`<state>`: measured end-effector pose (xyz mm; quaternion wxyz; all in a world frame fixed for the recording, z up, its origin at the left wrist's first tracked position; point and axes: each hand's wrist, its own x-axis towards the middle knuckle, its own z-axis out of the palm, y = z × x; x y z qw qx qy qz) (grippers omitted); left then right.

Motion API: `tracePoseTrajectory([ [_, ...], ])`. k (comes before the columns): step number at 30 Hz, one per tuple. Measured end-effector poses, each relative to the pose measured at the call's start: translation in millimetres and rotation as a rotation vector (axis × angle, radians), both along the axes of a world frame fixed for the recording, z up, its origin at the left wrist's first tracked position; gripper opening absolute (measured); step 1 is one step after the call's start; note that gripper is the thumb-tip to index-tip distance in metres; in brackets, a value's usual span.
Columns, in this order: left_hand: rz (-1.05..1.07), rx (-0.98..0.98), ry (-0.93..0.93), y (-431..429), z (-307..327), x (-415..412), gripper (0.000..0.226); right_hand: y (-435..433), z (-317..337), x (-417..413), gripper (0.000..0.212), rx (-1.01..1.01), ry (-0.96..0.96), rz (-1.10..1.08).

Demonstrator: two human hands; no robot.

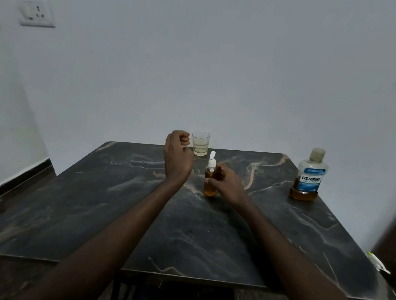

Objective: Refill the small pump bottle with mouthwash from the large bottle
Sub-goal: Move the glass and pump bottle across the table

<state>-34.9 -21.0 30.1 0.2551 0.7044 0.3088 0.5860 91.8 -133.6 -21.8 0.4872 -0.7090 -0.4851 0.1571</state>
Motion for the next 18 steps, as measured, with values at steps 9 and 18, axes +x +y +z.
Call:
tracePoseTrajectory([
  [9, -0.069, -0.189, 0.365, 27.8, -48.0, 19.9, 0.039, -40.4, -2.1, 21.2, 0.052, 0.044, 0.024, -0.138],
  [18, -0.055, -0.211, 0.485, 43.4, -62.3, 53.6, 0.048, -53.2, 5.0, 26.2, 0.061, 0.138, 0.191, 0.162],
])
